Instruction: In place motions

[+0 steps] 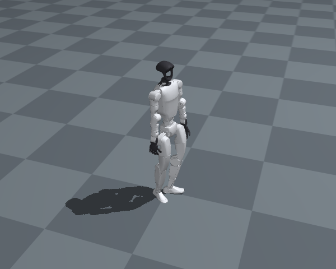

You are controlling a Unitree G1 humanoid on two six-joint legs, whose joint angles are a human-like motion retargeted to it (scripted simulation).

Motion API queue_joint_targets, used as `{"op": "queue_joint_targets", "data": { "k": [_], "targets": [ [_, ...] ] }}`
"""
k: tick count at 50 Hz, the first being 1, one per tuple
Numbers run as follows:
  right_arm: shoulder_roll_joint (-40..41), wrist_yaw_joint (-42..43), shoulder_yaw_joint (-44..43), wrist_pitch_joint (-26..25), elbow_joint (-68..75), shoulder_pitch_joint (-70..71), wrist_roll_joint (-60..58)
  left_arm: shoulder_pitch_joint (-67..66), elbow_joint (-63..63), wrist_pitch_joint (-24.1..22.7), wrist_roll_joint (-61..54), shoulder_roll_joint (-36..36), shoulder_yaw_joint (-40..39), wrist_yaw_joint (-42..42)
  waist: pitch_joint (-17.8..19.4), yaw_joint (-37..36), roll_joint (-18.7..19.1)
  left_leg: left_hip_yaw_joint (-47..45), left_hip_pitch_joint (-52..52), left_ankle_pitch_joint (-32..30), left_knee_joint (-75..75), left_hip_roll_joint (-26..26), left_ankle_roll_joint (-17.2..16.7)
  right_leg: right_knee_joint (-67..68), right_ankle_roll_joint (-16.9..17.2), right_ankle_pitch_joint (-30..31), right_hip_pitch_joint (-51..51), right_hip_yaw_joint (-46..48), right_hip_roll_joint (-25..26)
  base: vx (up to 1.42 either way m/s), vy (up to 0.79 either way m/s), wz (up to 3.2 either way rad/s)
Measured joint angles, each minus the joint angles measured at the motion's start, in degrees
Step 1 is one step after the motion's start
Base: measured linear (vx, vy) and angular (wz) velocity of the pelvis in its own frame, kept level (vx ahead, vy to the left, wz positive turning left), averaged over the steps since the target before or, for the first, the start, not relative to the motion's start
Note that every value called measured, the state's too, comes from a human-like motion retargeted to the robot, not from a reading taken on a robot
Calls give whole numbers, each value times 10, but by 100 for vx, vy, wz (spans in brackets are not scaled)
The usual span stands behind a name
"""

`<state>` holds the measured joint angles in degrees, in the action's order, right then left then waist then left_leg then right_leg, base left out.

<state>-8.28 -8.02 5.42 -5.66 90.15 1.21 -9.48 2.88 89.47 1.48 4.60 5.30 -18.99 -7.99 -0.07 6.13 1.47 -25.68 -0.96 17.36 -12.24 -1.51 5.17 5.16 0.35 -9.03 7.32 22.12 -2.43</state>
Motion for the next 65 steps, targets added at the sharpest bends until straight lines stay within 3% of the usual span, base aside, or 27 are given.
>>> {"op": "queue_joint_targets", "data": {
  "k": [3, 5, 7, 10, 15, 18, 22, 27, 30, 32, 33, 35, 37, 38, 40, 42, 45, 47, 50, 55, 60, 62, 63, 65],
  "targets": [
    [17, -43, 16, -3, -33, 88, 2, -26, 55, 6, -2, 11, -47, 32, 0, -8, -32, -15, -162, -174, -212, 30, 11, -16, 13, 19, -32, 14, -42, -45, -16, 64],
    [25, -59, 27, 9, -89, 136, 0, -52, 79, -8, -43, 24, -77, 47, 30, -19, -44, 22, -284, -205, -364, 31, 51, -23, 2, 29, -32, 31, -43, -40, -19, 50],
    [22, -77, 42, 21, -142, 178, -9, -91, 79, 2, -81, 39, -85, 6, 61, -12, -53, 13, -372, -138, -504, 70, 79, -22, -9, 28, -20, 43, -40, -18, -9, 33],
    [32, -55, 28, 34, -202, 210, -27, -135, 79, 50, -59, 36, -107, -31, 68, -35, -52, 24, -513, -83, -647, 101, 97, -12, -31, 22, -33, 30, -28, -4, -12, -20],
    [52, -39, 35, 64, -249, 214, 41, -218, 79, 24, -48, 35, -131, -32, 54, -53, -65, 23, -636, -40, -744, 113, 98, 5, -52, 19, -51, 19, -28, 11, -5, -29],
    [60, -52, 30, 63, -259, 212, 56, -227, 79, 32, -39, 30, -143, -34, 60, -53, -63, 15, -612, -40, -722, 109, 97, 9, -49, 16, -45, 21, -30, 1, 9, 3],
    [60, -47, 39, 67, -246, 187, 43, -218, 79, 36, -53, 27, -141, -27, 45, -38, -60, 16, -508, -52, -625, 83, 88, 5, -35, 14, -35, 31, -37, 9, 11, 22],
    [51, -35, 45, 67, -184, 113, -11, -182, 56, 22, -66, 17, -132, -21, 2, -26, -53, 63, -269, -107, -336, 10, 27, 5, -18, 3, -29, 23, -33, 19, 2, -15],
    [42, -39, 30, 56, -127, 59, -46, -148, 44, 10, -76, 18, -119, 1, -13, -24, -28, 97, -99, -126, -94, -16, 1, 34, -14, -18, -28, 12, -3, 27, 3, -42],
    [26, -43, 16, 47, -87, 23, -65, -118, 43, 3, -82, 20, -104, 18, -21, -12, -12, 67, -16, 27, 14, -8, 17, 80, -7, -15, -41, 7, 11, 27, 7, 16],
    [15, -46, 6, 42, -68, 4, -79, -101, 46, 1, -86, 20, -94, 23, -29, 13, -2, 40, 14, 51, 53, 1, 28, 111, -2, 10, -54, 22, 17, 18, 10, 82],
    [0, -46, -14, 22, -37, -21, -106, -43, 62, 8, -91, 27, -85, 18, -44, 45, 31, 10, 10, 39, 98, 40, 8, 250, 17, 113, -139, 44, 8, -9, 11, 43],
    [-10, -25, -43, 8, -9, -28, -95, 29, 60, 15, -85, 40, -78, 7, 12, 43, 34, 73, 0, 11, 92, 44, 11, 445, 40, 175, -244, -25, -8, -43, 7, -43],
    [-17, -10, -58, 8, 7, -34, -78, 56, 47, 13, -90, 46, -61, 3, 33, 40, 33, 63, 9, 6, 100, 46, 12, 505, 51, 174, -286, -79, 20, -46, 11, -42],
    [-37, 2, -84, 10, 40, -38, -40, 113, 15, 18, -99, 65, -19, -9, 62, 48, 28, 13, 20, 4, 109, 44, 13, 656, 24, 128, -374, -72, -31, -40, 16, -5],
    [-50, -15, -87, -5, 60, -54, -18, 144, -22, 24, -77, 84, -6, -20, 74, 85, 36, 26, 9, -1, 107, 57, 12, 761, 17, 99, -458, -70, -45, -16, 8, 61],
    [-63, -8, -96, -29, 73, -102, -27, 134, -79, 16, -31, 91, -16, -7, 47, 133, 56, 45, -20, -6, 102, 74, 10, 832, 33, 82, -556, -83, -25, 15, -4, 36],
    [-68, 4, -114, -30, 73, -134, -25, 140, -92, 1, -42, 90, 13, 5, 21, 118, 73, 30, -39, -6, 101, 89, 6, 840, 35, 76, -590, -86, -15, 11, -4, -28],
    [-63, 7, -129, -21, 73, -151, -20, 152, -101, -6, -49, 86, 27, 1, 34, 109, 60, 27, -23, -8, 101, 84, 5, 811, 27, 74, -557, -88, -24, 0, 0, -8],
    [-52, -11, -119, -16, 69, -144, -24, 131, -80, -5, -49, 63, 16, -11, 31, 64, 35, -15, 16, -8, 115, 59, -2, 625, 35, 85, -391, -114, 4, 10, 2, -66],
    [-33, -17, -88, -12, 45, -106, -21, 67, -36, -2, -40, 22, 5, -11, 23, 61, 30, 1, 40, 7, 103, 43, -9, 271, 37, 125, -149, -90, 37, 13, 0, 15],
    [-27, -10, -63, -9, 41, -81, -14, 26, -26, -2, -33, 8, -8, -10, 16, 59, 23, 10, 36, 21, 76, 32, -4, 145, 28, 20, -69, -56, 37, 16, -7, -1],
    [-23, -2, -45, -9, 41, -63, -9, -4, -20, -1, -31, 1, -14, -9, 12, 43, 18, 10, 31, 24, 50, 27, -1, 89, 3, -33, -30, -7, 21, 19, -6, -87],
    [-12, 11, -13, -9, 40, -29, 1, -56, -9, 5, -25, -7, -25, -8, -7, -1, 2, -20, -2, -37, -25, 21, -10, 23, -4, -19, -6, -19, 2, 6, -8, -3]
  ]
}}
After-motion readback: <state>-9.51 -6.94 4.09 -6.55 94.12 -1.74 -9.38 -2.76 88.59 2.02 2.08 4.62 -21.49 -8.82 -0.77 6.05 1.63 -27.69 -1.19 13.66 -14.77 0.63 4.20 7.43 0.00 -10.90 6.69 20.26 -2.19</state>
